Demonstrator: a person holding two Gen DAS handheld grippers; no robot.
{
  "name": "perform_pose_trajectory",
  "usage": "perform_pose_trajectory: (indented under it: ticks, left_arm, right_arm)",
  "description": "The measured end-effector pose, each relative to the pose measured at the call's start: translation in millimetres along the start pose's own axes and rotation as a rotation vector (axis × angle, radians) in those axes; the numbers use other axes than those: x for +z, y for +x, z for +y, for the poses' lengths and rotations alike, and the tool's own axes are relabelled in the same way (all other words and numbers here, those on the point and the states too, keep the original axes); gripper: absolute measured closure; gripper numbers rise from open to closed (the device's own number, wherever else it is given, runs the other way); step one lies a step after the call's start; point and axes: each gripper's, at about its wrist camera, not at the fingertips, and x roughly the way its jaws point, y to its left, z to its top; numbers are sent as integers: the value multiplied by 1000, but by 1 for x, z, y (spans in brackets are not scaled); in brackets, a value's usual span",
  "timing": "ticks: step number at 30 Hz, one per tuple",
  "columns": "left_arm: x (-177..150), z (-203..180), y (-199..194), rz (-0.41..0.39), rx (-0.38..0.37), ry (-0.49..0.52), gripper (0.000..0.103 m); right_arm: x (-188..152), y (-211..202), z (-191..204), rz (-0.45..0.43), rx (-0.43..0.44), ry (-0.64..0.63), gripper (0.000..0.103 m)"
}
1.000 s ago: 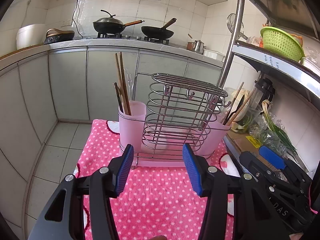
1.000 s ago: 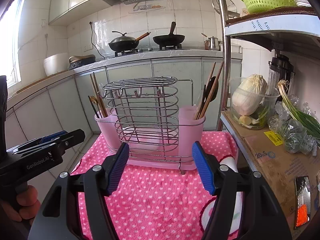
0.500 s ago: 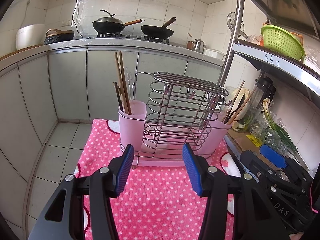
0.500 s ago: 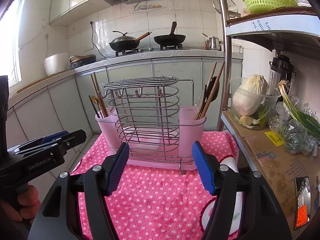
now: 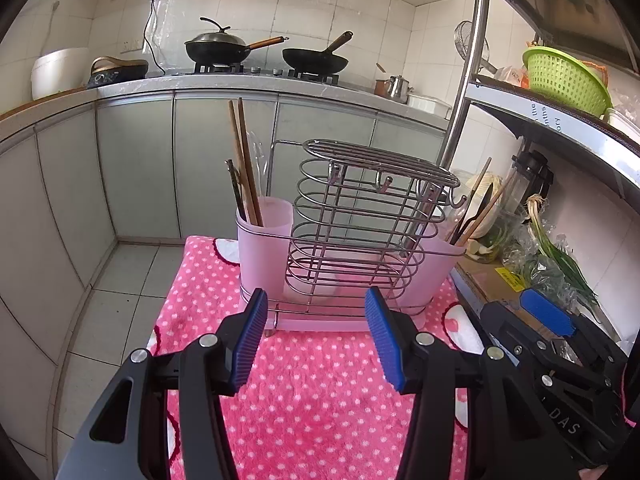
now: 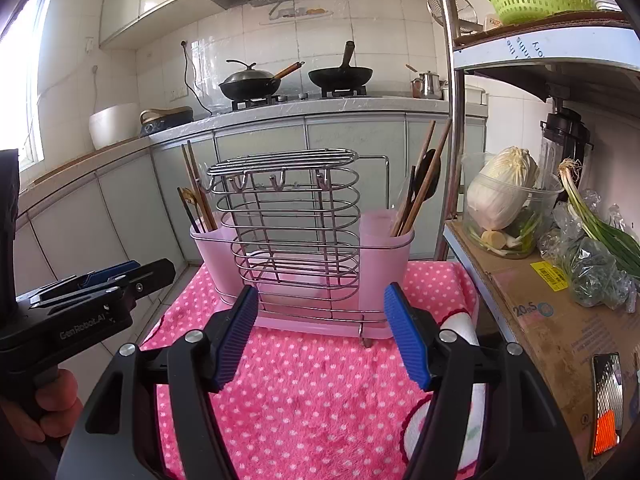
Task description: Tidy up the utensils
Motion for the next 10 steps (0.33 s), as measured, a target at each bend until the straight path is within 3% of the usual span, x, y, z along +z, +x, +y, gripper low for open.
perform_pose_trajectory:
  ticks: [10]
  left_arm:
    - [-2, 5, 10, 24, -2, -7, 53]
  right_arm:
    - [-3, 8, -2, 19, -1, 5, 37]
